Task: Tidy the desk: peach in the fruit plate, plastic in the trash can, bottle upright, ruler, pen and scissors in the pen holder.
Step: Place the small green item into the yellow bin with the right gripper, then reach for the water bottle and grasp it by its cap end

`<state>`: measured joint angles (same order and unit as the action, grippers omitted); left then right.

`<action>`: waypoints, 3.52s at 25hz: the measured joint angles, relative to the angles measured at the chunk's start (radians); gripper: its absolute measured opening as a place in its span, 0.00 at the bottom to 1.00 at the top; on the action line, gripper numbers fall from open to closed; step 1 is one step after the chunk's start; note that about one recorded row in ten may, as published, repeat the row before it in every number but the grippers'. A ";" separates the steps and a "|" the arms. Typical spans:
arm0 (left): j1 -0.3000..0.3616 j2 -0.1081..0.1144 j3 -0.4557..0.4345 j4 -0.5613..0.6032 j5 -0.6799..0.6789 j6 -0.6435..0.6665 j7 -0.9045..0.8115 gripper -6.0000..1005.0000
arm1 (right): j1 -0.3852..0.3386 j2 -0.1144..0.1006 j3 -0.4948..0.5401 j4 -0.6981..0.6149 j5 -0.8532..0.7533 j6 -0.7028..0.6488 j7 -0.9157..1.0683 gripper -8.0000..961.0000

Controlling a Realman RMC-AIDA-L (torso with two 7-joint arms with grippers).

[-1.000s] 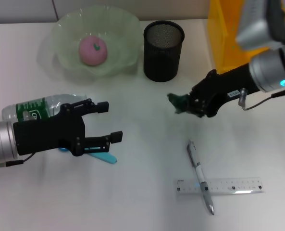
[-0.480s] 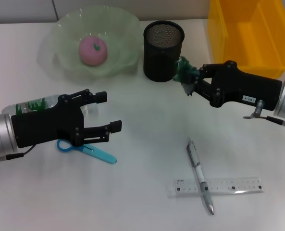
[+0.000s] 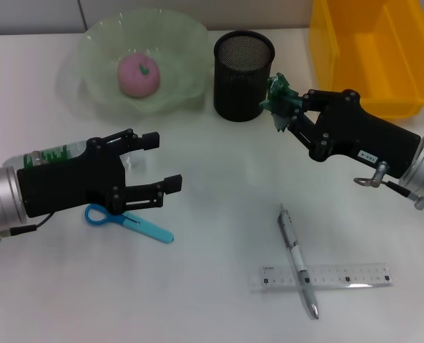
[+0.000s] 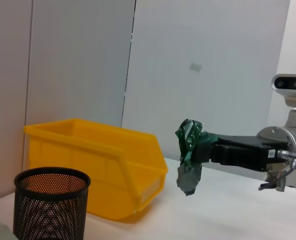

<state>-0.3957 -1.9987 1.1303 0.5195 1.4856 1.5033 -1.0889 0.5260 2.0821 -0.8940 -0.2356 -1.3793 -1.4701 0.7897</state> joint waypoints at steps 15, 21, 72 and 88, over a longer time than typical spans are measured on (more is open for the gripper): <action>-0.001 -0.005 0.000 -0.001 0.005 0.001 0.000 0.82 | -0.005 -0.001 0.023 -0.001 0.029 0.002 -0.005 0.12; 0.001 -0.005 0.000 -0.001 0.006 0.003 0.000 0.82 | -0.022 0.002 0.114 0.043 0.201 0.028 -0.093 0.12; 0.011 0.002 -0.001 0.007 -0.001 0.021 0.000 0.81 | 0.083 -0.001 0.143 0.061 0.570 0.390 -0.292 0.62; 0.012 0.003 -0.001 0.008 -0.001 0.026 -0.001 0.81 | 0.078 -0.001 0.149 0.061 0.573 0.390 -0.282 0.86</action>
<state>-0.3834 -1.9957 1.1290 0.5278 1.4849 1.5295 -1.0900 0.6043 2.0816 -0.7450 -0.1748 -0.8067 -1.0798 0.5073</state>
